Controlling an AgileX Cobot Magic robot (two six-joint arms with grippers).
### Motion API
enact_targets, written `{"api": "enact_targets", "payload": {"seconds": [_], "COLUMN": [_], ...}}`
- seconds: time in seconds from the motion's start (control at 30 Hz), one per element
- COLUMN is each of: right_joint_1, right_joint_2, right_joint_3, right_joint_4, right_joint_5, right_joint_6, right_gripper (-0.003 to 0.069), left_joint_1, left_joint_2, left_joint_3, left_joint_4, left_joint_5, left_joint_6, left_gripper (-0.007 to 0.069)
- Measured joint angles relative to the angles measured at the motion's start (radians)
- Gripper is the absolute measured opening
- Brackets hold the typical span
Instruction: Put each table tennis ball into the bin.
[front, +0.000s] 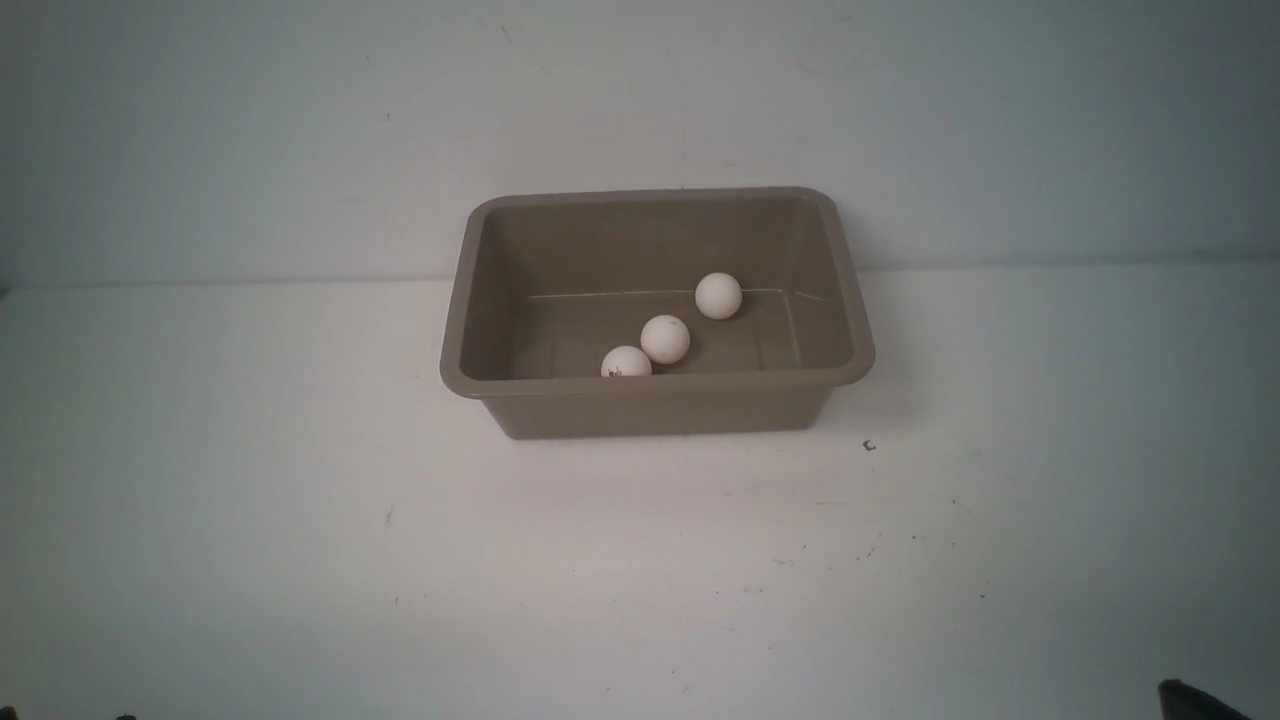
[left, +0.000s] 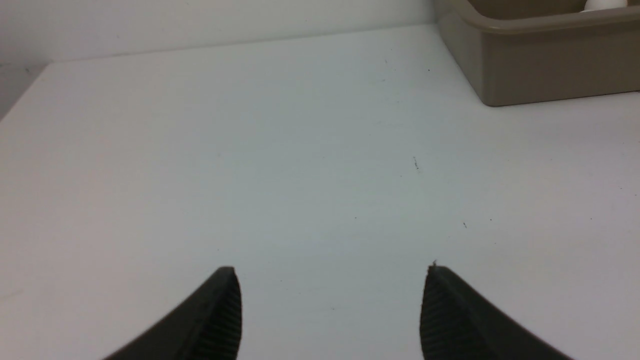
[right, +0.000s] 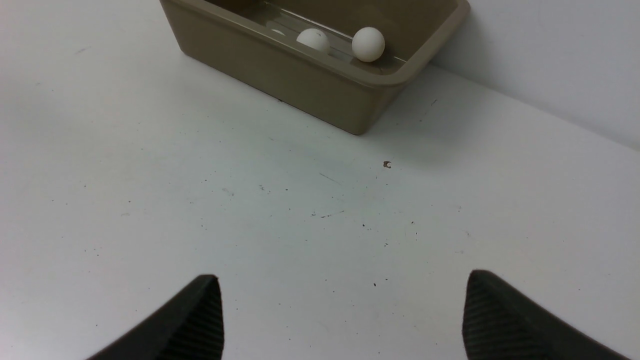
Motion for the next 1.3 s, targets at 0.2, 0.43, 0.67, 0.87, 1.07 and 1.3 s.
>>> {"api": "enact_targets", "payload": {"seconds": [0.2,0.43,0.67,0.87,1.07,1.3], "right_joint_1": [0.000,0.000,0.000,-0.034,-0.275,-0.482], "right_joint_2": [0.000,0.000,0.000,-0.038,-0.143,-0.163], "right_joint_3": [0.000,0.000,0.000,0.000,0.001,0.123], "right_joint_4": [0.000,0.000,0.000,-0.002,-0.006,0.039], "right_joint_5": [0.000,0.000,0.000,0.006,-0.040,-0.264], "right_joint_6": [-0.001,-0.001,-0.001,-0.014,-0.021,0.007], "right_gripper": [0.0585,0.0585,0.0585,0.0585,0.0585,0.0585], "left_joint_1": [0.000,0.000,0.000,0.000,0.000,0.000], "left_joint_2": [0.000,0.000,0.000,0.000,0.000,0.000], "left_joint_3": [0.000,0.000,0.000,0.000,-0.001,-0.001], "left_joint_4": [0.000,0.001,0.001,0.001,0.001,0.001], "left_joint_5": [0.000,0.000,0.000,0.000,0.000,0.000], "left_joint_6": [0.001,0.001,0.001,0.004,0.006,0.007], "left_gripper": [0.0436,0.0436,0.0436,0.0436,0.0436,0.0436]}}
